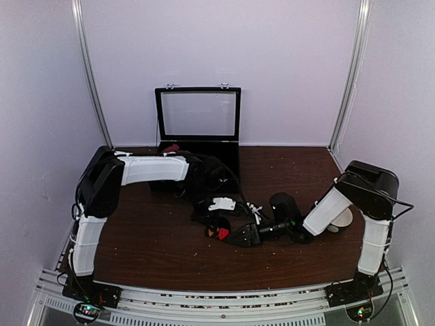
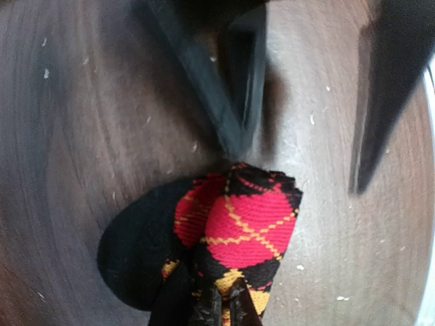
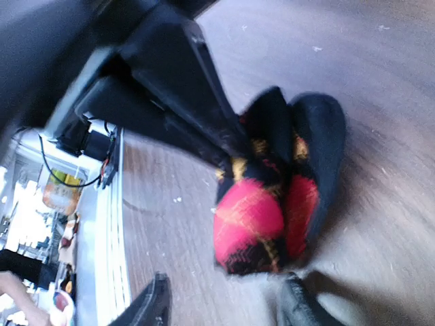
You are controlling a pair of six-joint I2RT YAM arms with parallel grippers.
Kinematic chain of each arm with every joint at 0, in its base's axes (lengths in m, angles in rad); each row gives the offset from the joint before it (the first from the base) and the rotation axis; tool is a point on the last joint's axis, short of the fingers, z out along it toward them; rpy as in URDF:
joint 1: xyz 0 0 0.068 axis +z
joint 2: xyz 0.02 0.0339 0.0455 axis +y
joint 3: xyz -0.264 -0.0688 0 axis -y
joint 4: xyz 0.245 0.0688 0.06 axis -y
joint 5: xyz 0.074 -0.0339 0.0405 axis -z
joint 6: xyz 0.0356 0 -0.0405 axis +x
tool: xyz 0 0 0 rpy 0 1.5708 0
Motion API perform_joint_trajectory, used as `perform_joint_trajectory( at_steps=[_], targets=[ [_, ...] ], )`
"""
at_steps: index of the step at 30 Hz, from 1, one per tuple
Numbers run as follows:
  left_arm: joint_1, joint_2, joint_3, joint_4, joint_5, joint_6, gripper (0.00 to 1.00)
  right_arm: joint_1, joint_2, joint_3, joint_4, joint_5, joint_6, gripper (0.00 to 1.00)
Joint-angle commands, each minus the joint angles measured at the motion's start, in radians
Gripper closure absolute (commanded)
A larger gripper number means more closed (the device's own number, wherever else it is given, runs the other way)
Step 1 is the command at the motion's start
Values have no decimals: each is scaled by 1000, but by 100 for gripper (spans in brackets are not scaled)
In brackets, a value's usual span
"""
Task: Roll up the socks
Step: Roll the sock at the center of the board.
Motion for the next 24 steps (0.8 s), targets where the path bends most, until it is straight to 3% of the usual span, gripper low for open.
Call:
perform_joint_trajectory(
  at_steps=[1,8,12,13,14,18,24],
  targets=[
    [21,111,75,-163,-16,-65,100,26,-55,-161,76,107,-4,38],
    [23,164,150,-216,18,-93,100,109,-297,-247,-176,373,-263,37],
    [42,216,225,-280,71,-124,100,217,-388,-282,-251,575,-418,25],
    [51,237,255,-304,91,-132,100,250,-396,-281,-259,617,-448,5],
    [67,258,292,-340,128,-143,100,281,-397,-271,-278,666,-474,0],
    [91,362,456,-507,234,-154,100,407,-376,-170,-411,837,-567,0],
    [91,383,441,-490,169,-150,100,466,-331,-3,-540,1056,-719,0]
  ],
)
